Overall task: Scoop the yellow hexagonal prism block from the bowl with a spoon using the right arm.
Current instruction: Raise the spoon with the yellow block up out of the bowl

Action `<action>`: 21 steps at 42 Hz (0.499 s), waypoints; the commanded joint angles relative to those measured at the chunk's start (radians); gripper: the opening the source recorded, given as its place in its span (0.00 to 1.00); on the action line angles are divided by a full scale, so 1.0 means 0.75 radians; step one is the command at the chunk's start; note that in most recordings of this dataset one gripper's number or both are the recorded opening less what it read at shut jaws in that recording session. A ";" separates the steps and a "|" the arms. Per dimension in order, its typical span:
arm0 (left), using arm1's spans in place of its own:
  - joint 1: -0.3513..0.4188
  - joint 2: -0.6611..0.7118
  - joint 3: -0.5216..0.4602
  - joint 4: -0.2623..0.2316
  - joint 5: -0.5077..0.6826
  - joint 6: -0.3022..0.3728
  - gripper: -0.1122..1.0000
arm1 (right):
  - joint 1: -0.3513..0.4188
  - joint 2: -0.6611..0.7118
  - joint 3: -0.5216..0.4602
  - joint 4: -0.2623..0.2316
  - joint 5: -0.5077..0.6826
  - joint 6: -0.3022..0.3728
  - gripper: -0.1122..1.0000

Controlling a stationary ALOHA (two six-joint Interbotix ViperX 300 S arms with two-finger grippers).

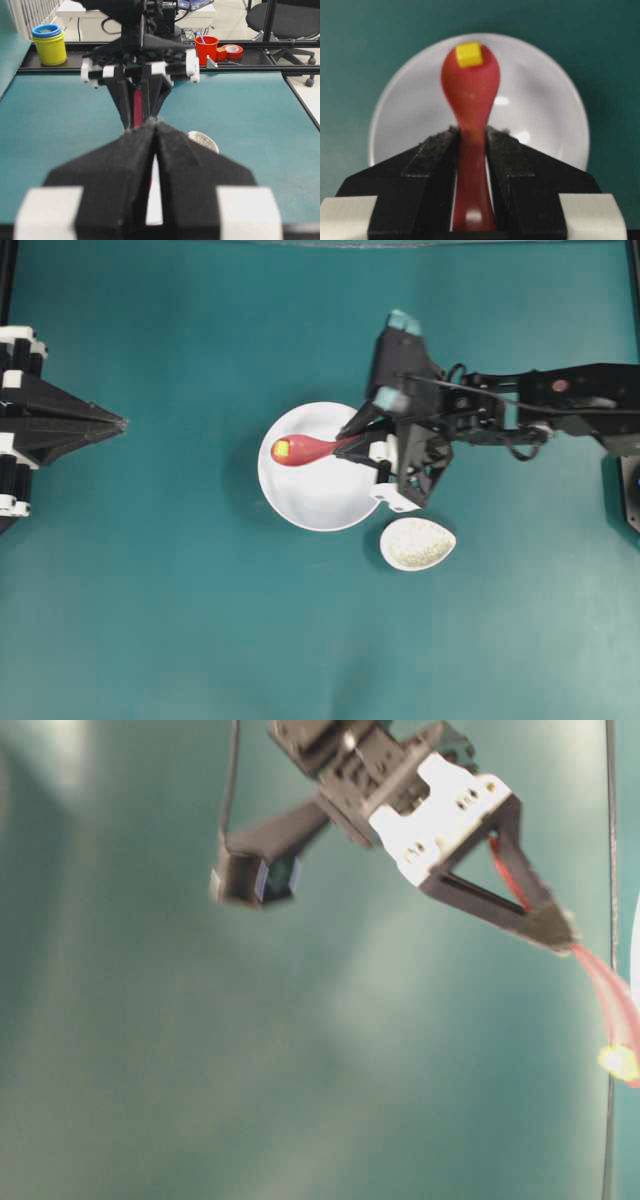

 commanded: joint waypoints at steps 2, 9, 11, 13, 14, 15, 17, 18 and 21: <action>0.000 0.012 -0.027 0.004 -0.006 0.000 0.10 | 0.022 -0.123 0.067 0.002 -0.151 -0.002 0.32; -0.002 0.012 -0.027 0.004 -0.006 0.000 0.10 | 0.029 -0.286 0.155 0.002 -0.227 0.010 0.32; -0.002 0.012 -0.027 0.004 -0.006 0.000 0.10 | 0.029 -0.331 0.172 0.004 -0.227 0.020 0.32; -0.002 0.012 -0.029 0.002 -0.006 0.000 0.10 | 0.029 -0.360 0.180 0.004 -0.225 0.025 0.32; 0.000 0.012 -0.029 0.004 -0.006 0.000 0.10 | 0.029 -0.378 0.184 0.002 -0.225 0.027 0.32; -0.002 0.012 -0.029 0.004 -0.006 0.000 0.10 | 0.029 -0.395 0.190 0.002 -0.223 0.027 0.32; -0.002 0.010 -0.029 0.004 -0.006 0.000 0.10 | 0.029 -0.409 0.194 0.004 -0.223 0.027 0.32; 0.000 0.012 -0.029 0.004 -0.006 0.000 0.10 | 0.029 -0.419 0.194 0.002 -0.223 0.027 0.32; 0.000 0.010 -0.029 0.004 -0.006 0.000 0.10 | 0.029 -0.430 0.194 0.002 -0.225 0.027 0.32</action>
